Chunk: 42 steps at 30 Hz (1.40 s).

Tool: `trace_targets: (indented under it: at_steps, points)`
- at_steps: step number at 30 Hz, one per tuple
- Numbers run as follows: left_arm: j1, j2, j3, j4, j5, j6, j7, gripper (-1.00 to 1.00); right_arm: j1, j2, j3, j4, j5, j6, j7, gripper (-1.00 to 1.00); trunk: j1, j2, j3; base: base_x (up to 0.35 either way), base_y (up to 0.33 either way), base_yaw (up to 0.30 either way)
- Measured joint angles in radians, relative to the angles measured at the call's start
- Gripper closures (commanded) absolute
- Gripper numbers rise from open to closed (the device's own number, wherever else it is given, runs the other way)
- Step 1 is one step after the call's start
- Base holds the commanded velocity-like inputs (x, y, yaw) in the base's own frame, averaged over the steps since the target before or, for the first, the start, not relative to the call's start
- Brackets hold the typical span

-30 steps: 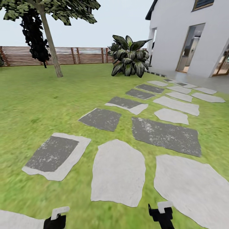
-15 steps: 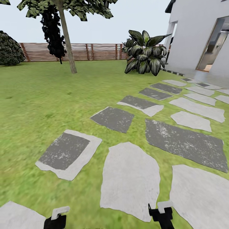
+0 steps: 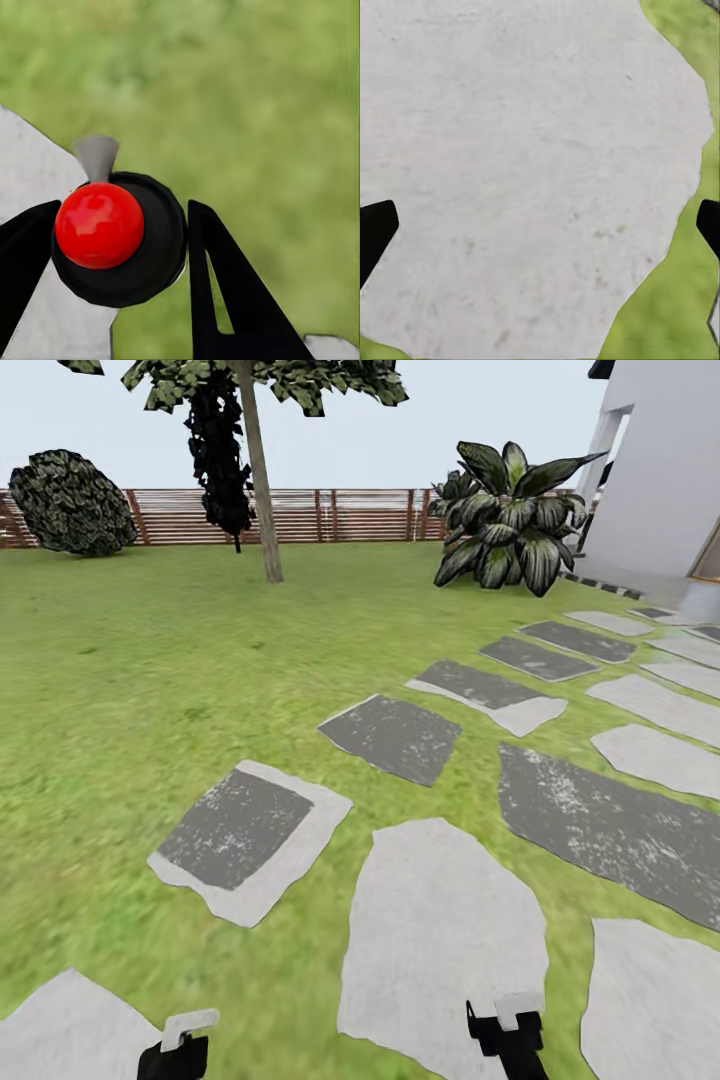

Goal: In the garden, pick up the pesticide atomizer on the floor and spray pesticide onto both trees until each tree trunk is fully covered.

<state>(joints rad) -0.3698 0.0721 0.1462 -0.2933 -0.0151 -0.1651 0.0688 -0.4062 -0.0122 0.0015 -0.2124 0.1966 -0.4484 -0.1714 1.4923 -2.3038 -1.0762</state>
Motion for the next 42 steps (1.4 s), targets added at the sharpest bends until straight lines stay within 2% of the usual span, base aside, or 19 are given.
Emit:
trace_targets:
  at_steps: [6, 8, 12, 14, 24, 34, 42]
  points:
    - [0.000, 0.000, 0.000, 0.001, 0.000, 0.000, -0.001, 1.00, 0.001, 0.001, -0.001, 0.002, -0.002, -0.031, -0.001, -1.00, 0.000, 0.000, -0.006, 0.333, 0.000, 0.242]
    - [0.000, 0.000, 0.000, 0.001, 0.000, 0.000, -0.001, 1.00, 0.006, 0.001, -0.001, 0.011, -0.003, -0.074, -0.001, -1.00, 0.000, 0.000, -0.008, 0.334, 0.000, 0.216]
    - [-0.001, 0.000, 0.000, 0.001, 0.000, -0.001, -0.002, 1.00, 0.022, 0.002, -0.001, 0.066, -0.003, -0.238, 0.000, -1.00, 0.000, 0.000, -0.012, 0.334, 0.000, 0.142]
    - [-0.001, -0.001, 0.000, 0.004, 0.000, -0.001, -0.002, 1.00, 0.025, 0.003, -0.001, 0.083, -0.003, -0.279, 0.002, -1.00, 0.000, 0.000, -0.013, 0.334, 0.000, 0.037]
    - [-0.001, -0.001, 0.000, 0.009, 0.000, -0.002, -0.002, 1.00, 0.026, -0.004, 0.001, 0.128, 0.003, -0.299, 0.006, -1.00, 0.000, 0.000, -0.013, 0.334, 0.000, 0.006]
    - [-0.001, 0.000, 0.000, 0.009, 0.000, -0.002, -0.002, 1.00, 0.027, 0.004, 0.001, 0.181, 0.000, -0.299, 0.005, -1.00, 0.000, 0.000, -0.013, 0.334, 0.000, 0.000]
    - [0.000, 0.000, 0.000, 0.009, 0.000, -0.002, -0.001, 1.00, 0.029, 0.005, 0.000, 0.185, 0.001, -0.298, 0.006, -1.00, 0.000, 0.000, -0.013, 0.334, 0.000, 0.000]
